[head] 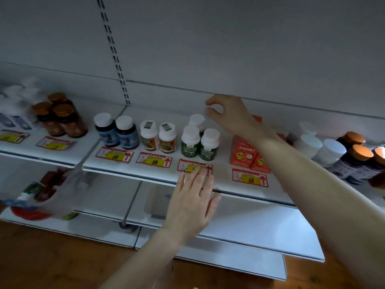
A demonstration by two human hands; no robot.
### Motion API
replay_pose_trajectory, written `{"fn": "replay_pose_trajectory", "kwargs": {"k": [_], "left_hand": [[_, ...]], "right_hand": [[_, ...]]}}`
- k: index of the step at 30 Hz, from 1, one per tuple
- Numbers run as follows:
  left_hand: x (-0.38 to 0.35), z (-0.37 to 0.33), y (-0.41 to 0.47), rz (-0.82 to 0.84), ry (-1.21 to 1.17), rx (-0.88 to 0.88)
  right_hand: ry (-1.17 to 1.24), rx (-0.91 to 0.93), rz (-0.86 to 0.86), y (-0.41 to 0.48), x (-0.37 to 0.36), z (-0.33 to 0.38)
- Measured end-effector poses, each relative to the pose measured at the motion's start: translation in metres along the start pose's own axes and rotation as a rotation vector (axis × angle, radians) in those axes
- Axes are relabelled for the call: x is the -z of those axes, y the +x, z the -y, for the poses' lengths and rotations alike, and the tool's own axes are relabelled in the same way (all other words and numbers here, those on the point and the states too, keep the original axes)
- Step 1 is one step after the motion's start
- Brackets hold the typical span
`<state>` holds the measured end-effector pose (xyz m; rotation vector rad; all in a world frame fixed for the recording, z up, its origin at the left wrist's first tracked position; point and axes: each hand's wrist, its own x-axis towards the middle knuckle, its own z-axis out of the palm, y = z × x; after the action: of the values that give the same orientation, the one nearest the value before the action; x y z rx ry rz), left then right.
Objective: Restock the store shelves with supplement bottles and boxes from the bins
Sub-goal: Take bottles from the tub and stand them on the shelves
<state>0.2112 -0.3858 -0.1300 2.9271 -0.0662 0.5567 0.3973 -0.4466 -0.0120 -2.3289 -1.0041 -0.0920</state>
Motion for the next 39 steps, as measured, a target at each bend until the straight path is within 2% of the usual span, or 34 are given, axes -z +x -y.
{"fn": "replay_pose_trajectory", "kwargs": {"k": [5, 13, 20, 28, 39], "left_hand": [[0.037, 0.056, -0.047, 0.003, 0.062, 0.1], [0.112, 0.18, -0.175, -0.087, 0.16, 0.341], [0.153, 0.261, -0.288, -0.119, 0.21, 0.542], [0.147, 0.34, -0.333, -0.07, 0.235, 0.712], [0.102, 0.492, -0.302, 0.081, 0.167, 0.844]], "right_hand": [[0.053, 0.1, 0.062, 0.015, -0.056, 0.084], [0.151, 0.311, 0.12, 0.012, -0.172, 0.264], [0.166, 0.45, 0.285, -0.014, -0.267, 0.379], [0.097, 0.394, 0.487, 0.013, -0.364, 0.395], [0.033, 0.221, 0.671, 0.118, -0.502, 0.368]]}}
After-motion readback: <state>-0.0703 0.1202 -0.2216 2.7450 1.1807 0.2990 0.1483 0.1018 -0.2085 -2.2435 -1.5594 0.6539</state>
